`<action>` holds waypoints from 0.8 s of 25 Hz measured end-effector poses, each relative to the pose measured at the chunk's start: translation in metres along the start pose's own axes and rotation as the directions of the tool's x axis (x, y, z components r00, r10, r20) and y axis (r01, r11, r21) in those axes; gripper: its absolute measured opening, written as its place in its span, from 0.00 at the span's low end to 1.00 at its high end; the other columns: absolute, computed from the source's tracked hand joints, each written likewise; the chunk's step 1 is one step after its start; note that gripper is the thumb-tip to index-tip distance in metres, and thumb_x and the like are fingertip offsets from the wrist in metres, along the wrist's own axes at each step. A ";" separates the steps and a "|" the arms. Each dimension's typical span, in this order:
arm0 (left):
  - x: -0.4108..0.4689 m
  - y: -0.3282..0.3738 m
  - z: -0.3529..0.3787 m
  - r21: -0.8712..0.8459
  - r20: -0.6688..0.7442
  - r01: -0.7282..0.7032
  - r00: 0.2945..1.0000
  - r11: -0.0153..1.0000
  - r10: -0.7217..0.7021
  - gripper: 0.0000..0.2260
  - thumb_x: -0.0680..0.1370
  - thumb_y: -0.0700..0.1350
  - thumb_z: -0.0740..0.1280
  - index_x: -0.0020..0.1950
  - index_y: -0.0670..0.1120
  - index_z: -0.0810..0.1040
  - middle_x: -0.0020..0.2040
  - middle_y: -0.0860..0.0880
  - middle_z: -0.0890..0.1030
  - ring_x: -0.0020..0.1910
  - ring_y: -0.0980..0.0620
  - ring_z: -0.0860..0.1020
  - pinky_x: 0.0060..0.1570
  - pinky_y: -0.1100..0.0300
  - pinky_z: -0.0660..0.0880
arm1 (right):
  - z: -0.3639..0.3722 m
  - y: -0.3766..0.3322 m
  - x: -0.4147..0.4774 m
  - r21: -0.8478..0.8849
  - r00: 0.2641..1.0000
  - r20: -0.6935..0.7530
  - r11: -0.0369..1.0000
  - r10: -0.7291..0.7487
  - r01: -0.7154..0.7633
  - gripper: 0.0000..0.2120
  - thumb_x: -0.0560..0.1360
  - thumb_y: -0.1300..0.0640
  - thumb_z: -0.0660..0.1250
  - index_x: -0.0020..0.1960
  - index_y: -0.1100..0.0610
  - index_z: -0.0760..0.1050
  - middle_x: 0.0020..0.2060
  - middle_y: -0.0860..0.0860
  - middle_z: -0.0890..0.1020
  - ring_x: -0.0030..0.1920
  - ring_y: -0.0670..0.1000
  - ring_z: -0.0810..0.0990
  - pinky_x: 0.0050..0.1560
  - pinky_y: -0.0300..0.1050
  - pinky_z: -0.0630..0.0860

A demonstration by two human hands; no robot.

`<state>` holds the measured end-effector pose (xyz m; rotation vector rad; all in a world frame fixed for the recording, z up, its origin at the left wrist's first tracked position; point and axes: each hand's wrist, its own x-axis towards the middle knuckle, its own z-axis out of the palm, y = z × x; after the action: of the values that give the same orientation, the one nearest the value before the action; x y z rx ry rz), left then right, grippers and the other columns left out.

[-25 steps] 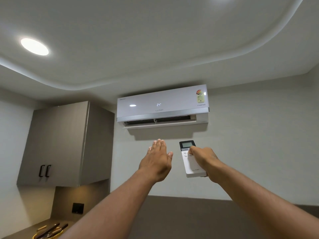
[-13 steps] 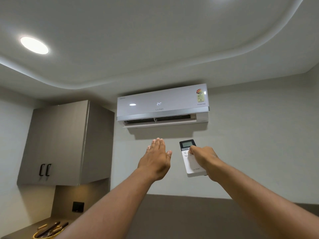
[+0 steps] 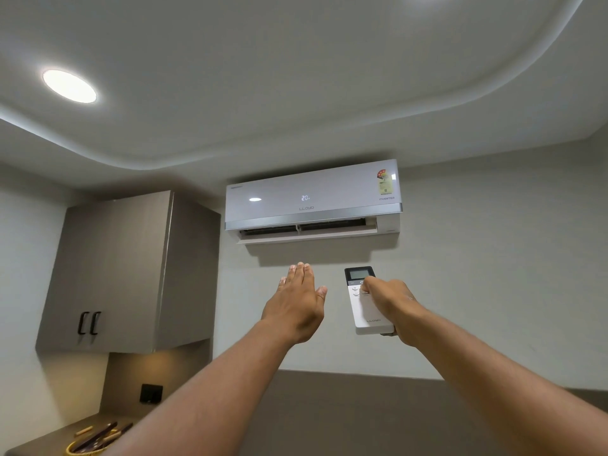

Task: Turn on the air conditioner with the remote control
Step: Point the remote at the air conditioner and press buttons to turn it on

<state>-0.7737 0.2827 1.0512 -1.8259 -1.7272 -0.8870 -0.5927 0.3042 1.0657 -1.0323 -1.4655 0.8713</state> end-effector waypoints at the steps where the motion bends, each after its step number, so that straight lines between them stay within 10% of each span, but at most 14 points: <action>1: 0.000 -0.001 0.000 0.001 -0.001 0.000 1.000 1.000 0.000 0.28 0.82 0.55 0.44 0.78 0.43 0.44 0.80 0.46 0.45 0.78 0.50 0.43 0.74 0.54 0.42 | 0.001 0.000 0.000 -0.001 1.000 0.001 1.000 0.001 -0.001 0.08 0.71 0.54 0.62 0.40 0.57 0.76 0.33 0.55 0.80 0.30 0.56 0.78 0.28 0.39 0.71; 20: 0.014 0.031 0.024 -0.107 0.009 -0.067 0.998 0.992 0.068 0.28 0.82 0.55 0.45 0.78 0.42 0.44 0.80 0.45 0.45 0.78 0.50 0.43 0.74 0.54 0.42 | -0.030 0.015 0.000 -0.022 0.993 -0.111 0.999 0.028 -0.030 0.08 0.72 0.54 0.62 0.40 0.57 0.76 0.34 0.55 0.80 0.30 0.55 0.78 0.26 0.38 0.69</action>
<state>-0.7395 0.3069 1.0480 -1.9497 -1.6437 -0.9587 -0.5608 0.3086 1.0563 -1.1046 -1.3734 0.8062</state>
